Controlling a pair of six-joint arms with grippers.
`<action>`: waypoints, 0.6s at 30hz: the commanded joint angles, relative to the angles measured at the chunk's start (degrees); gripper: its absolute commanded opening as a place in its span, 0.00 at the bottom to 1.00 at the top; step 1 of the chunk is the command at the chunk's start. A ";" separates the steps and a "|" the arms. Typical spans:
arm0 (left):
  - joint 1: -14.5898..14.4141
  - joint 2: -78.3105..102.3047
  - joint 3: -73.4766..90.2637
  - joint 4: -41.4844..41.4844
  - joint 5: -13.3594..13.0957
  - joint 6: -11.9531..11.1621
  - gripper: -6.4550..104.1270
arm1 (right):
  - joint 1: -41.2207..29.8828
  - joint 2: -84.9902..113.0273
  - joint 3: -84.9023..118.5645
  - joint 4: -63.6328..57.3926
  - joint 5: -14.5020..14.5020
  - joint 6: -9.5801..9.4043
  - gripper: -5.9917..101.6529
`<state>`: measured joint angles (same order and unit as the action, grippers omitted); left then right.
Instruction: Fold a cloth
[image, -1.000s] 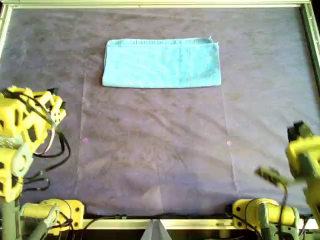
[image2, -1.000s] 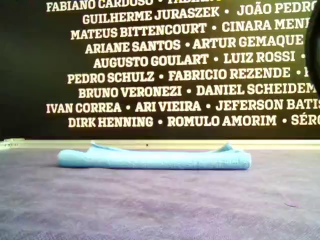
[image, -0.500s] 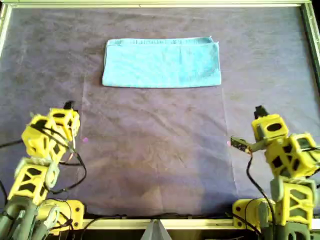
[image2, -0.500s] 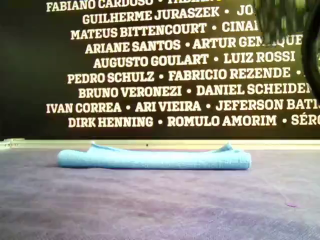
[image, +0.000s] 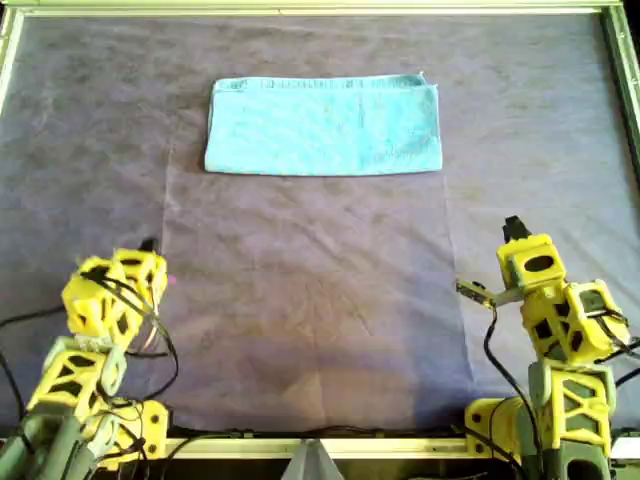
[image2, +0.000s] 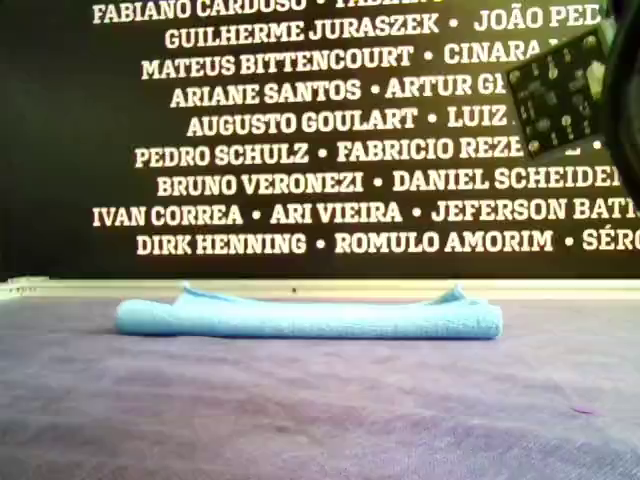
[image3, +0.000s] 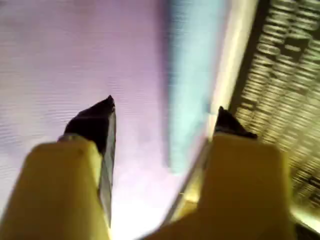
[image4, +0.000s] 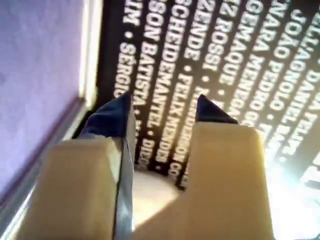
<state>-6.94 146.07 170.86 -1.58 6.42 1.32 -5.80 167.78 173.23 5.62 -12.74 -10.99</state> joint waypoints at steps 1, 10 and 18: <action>0.09 1.76 1.23 -1.49 0.26 0.44 0.70 | -0.18 1.23 0.70 -3.34 0.26 -0.18 0.52; 0.00 0.88 -2.64 -0.53 0.26 0.53 0.70 | 3.87 -0.53 0.35 -2.72 -0.18 0.79 0.53; -0.70 -20.48 -20.30 -0.18 0.18 0.53 0.70 | 4.22 -27.42 -19.78 3.60 -0.79 5.36 0.53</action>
<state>-6.94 134.03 159.43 -1.41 6.42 1.32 -1.49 150.91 165.67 7.47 -13.36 -6.86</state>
